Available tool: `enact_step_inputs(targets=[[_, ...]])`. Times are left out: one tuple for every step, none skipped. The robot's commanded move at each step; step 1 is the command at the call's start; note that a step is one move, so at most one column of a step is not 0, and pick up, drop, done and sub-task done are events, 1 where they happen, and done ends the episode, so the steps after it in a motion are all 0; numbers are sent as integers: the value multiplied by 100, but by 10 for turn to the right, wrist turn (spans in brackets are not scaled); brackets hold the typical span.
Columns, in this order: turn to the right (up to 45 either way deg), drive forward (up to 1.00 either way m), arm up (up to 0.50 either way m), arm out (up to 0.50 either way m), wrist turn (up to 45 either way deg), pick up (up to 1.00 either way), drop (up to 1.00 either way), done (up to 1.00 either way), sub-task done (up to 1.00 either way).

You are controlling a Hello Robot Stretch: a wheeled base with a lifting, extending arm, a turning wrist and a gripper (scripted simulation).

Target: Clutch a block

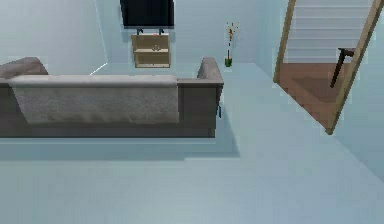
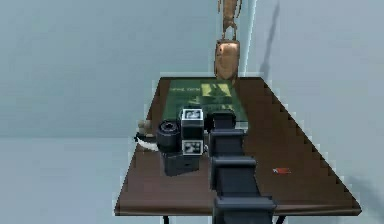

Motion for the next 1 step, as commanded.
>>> enact_step_inputs(targets=[[0, 0, 0, 0, 0, 0, 0, 100, 0]])
